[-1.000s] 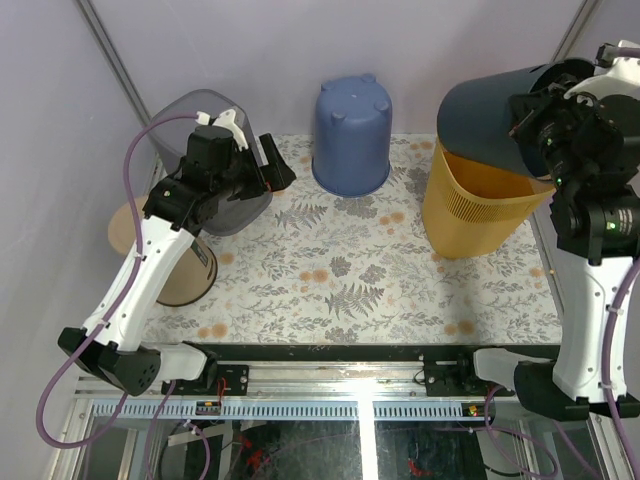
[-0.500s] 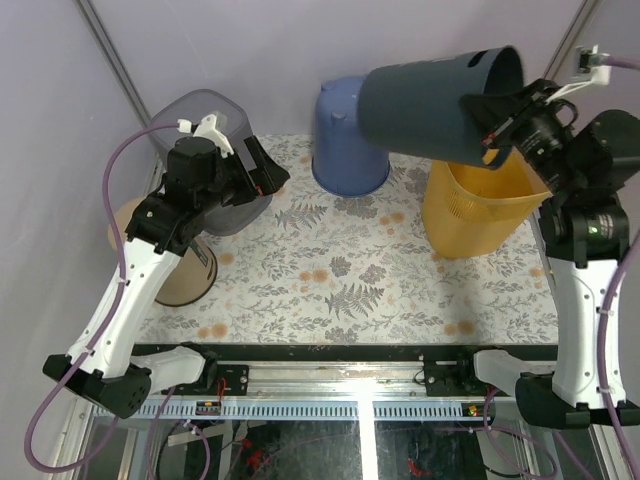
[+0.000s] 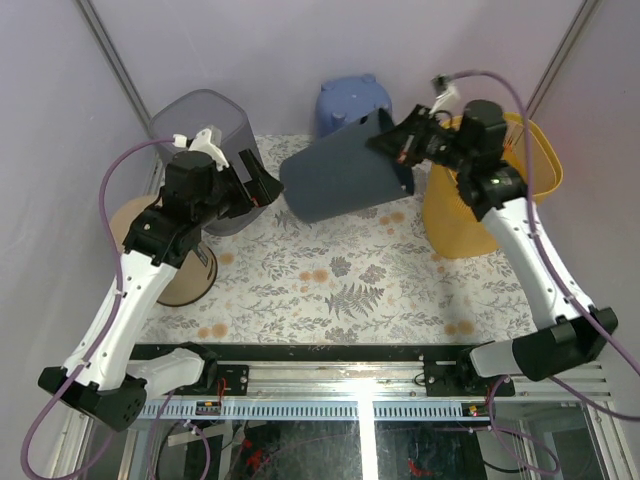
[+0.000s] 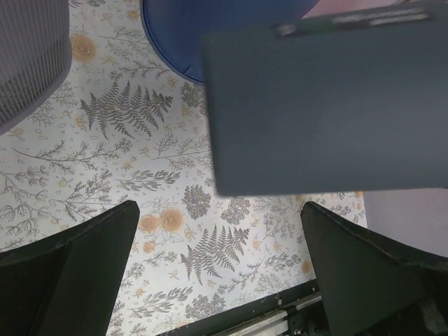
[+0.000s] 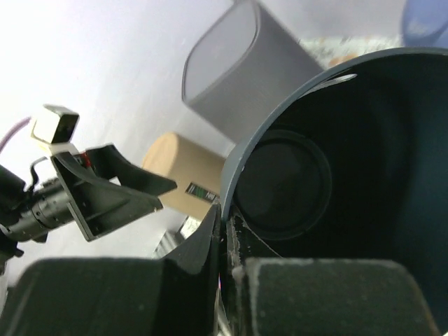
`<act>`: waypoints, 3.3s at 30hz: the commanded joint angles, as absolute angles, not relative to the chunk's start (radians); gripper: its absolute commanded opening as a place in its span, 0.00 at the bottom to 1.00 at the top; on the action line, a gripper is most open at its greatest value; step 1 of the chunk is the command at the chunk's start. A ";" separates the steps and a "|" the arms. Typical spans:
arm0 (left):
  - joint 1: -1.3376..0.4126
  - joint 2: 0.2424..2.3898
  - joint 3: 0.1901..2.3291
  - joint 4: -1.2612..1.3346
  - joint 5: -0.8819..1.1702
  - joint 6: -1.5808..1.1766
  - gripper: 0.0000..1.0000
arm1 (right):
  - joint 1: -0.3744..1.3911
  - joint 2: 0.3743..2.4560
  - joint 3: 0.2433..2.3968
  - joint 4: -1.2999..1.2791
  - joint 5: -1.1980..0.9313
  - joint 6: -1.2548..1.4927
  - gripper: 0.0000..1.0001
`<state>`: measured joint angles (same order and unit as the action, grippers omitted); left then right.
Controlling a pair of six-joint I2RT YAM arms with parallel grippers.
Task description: Turn the large container upside down
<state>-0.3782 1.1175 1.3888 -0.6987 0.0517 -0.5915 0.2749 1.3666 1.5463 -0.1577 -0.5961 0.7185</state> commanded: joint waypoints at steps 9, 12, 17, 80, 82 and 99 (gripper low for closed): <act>-0.366 1.064 1.292 -0.692 -0.025 -0.619 1.00 | 0.430 1.455 1.328 0.230 -0.589 0.859 0.00; -0.366 1.059 1.240 -0.685 -0.041 -0.631 1.00 | 0.456 1.486 1.289 0.282 -0.590 0.883 0.00; -0.365 1.028 1.163 -0.663 -0.034 -0.644 1.00 | 0.495 1.544 1.266 0.291 -0.583 0.874 0.00; -0.228 1.142 0.863 -0.352 0.073 -0.593 1.00 | 0.587 1.877 1.749 -0.650 -0.400 0.414 0.57; -0.227 1.147 0.856 -0.338 0.052 -0.588 1.00 | 0.594 1.885 1.759 -0.653 -0.391 0.414 0.57; -0.227 1.179 0.802 -0.183 0.063 -0.605 1.00 | 0.614 1.925 1.811 -0.719 -0.343 0.421 0.57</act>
<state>-0.2337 1.1625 0.8017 -0.2684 0.0372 -0.6018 0.5934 1.9072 1.7420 -0.6701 -0.3592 0.4213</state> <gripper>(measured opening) 0.997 0.568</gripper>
